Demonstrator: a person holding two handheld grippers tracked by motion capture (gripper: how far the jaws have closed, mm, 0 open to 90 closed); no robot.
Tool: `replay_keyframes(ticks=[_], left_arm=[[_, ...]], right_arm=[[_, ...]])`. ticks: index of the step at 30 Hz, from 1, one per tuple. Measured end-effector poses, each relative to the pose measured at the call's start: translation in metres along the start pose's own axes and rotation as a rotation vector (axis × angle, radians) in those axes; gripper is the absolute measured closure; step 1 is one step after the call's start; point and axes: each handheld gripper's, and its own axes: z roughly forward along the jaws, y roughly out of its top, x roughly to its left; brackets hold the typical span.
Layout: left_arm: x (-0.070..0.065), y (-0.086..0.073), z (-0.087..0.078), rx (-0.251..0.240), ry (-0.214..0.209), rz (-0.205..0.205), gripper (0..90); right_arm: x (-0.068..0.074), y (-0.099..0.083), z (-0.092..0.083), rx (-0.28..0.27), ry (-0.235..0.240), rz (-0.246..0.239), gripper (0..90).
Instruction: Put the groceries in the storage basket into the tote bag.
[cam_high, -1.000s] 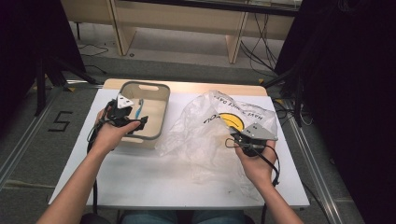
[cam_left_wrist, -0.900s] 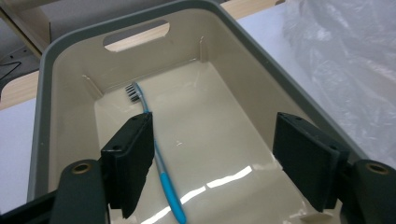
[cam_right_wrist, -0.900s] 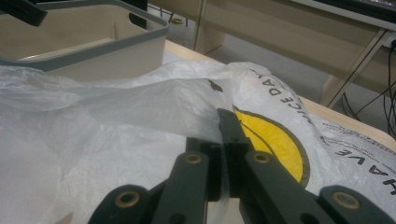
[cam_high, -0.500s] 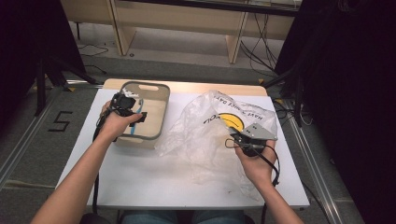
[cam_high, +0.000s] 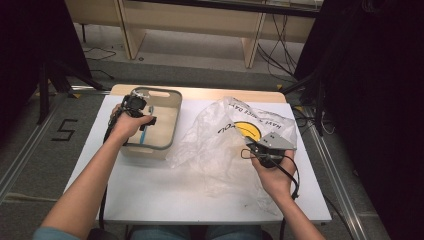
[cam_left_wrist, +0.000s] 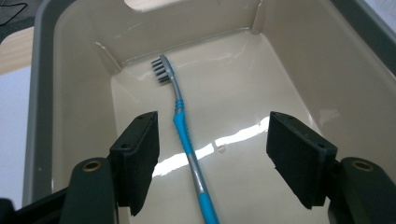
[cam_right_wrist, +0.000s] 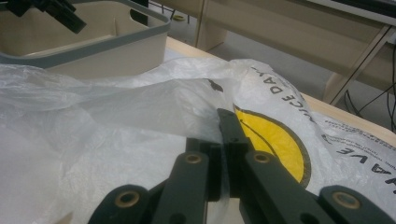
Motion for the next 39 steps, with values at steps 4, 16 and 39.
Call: replay_keyframes(ticks=[4,16,39], left_arm=[[0.0,0.008,0.002,-0.005,0.007,-0.007,34.6],[0.0,0.01,0.026,0.056,0.024,-0.019,35.3],[0.008,-0.001,0.052,0.161,0.03,-0.073,44.3]], right_arm=[[0.001,0.0,0.0,0.002,0.002,-0.003,90.0],[0.0,-0.001,0.0,0.006,0.004,-0.001,90.0],[0.001,-0.002,0.001,0.01,0.011,-0.003,90.0]])
